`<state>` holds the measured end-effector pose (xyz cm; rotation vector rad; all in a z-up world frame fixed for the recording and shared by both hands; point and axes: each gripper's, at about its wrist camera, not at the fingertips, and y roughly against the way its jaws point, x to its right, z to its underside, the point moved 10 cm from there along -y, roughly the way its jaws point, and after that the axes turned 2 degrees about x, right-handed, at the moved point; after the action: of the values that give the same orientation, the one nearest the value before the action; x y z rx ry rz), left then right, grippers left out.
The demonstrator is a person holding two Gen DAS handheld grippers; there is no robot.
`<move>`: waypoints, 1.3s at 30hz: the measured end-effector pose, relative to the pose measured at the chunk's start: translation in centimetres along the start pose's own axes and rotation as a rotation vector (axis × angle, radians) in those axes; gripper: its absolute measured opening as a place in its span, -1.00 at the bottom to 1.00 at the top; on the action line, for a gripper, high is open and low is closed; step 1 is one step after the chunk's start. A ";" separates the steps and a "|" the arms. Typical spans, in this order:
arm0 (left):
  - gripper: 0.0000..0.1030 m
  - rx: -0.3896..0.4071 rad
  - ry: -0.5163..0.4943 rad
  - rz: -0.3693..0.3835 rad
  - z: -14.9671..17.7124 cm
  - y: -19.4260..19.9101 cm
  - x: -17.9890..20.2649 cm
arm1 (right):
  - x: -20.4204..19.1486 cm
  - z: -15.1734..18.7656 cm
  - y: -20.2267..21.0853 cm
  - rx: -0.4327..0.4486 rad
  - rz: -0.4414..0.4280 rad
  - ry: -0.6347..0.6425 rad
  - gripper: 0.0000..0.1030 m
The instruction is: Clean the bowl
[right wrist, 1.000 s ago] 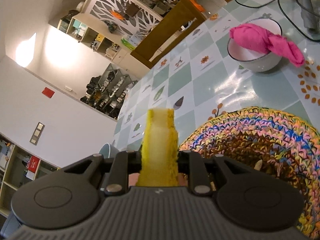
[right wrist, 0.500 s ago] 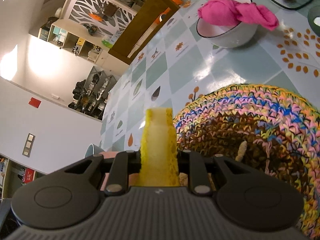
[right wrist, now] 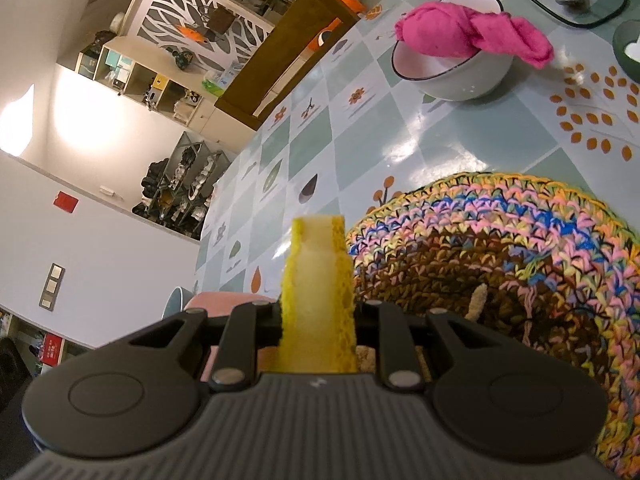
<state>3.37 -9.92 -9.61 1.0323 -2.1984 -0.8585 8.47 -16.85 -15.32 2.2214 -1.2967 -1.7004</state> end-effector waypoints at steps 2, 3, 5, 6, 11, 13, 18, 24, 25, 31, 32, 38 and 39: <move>-0.39 -0.002 0.023 -0.016 -0.7 0.0 -0.6 | 0.0 0.1 0.1 0.000 -0.001 0.003 -0.56; -0.38 -0.004 0.030 -0.020 -0.9 0.0 -0.8 | 0.0 0.1 0.1 0.001 -0.001 0.005 -0.56; -0.31 -0.009 0.050 -0.032 -1.4 -0.2 -1.5 | -0.2 0.0 0.1 0.001 0.000 0.008 -0.56; -0.30 -0.012 0.054 -0.033 -1.5 -0.3 -1.6 | -0.2 0.0 0.1 0.002 0.000 0.010 -0.56; -0.16 -0.040 0.069 -0.035 -1.4 -1.2 -2.0 | -0.5 0.1 0.2 0.002 0.000 0.015 -0.56; -0.14 -0.046 0.088 -0.026 -1.3 -1.5 -2.2 | -0.5 0.1 0.3 0.003 0.003 0.016 -0.56; -0.13 -0.048 0.135 0.007 -1.2 -1.9 -2.5 | -0.2 0.2 0.3 0.002 0.008 0.006 -0.56; -0.37 -0.010 0.127 0.030 -1.1 -1.8 -1.9 | -0.1 0.1 0.4 0.005 0.013 0.002 -0.56; -0.40 -0.003 0.125 0.029 -1.1 -1.7 -1.8 | 0.0 0.1 0.4 0.007 0.013 0.001 -0.56; -0.51 0.033 0.041 0.000 -1.4 -1.5 -1.0 | 0.0 -0.5 1.2 0.031 0.016 0.007 -0.57; -0.52 0.035 0.036 0.001 -1.5 -1.6 -1.0 | 0.0 -0.6 1.3 0.034 0.017 0.007 -0.57; -0.55 0.047 0.006 -0.006 -2.2 -1.7 -0.9 | 0.1 -1.4 1.6 0.053 0.020 0.012 -0.57; -0.55 0.052 0.005 -0.006 -2.3 -1.7 -0.9 | 0.1 -1.6 1.6 0.057 0.019 0.014 -0.57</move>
<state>6.24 -10.79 -9.55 1.0648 -2.2256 -0.8038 8.84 -18.64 -13.93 2.2392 -1.3755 -1.6583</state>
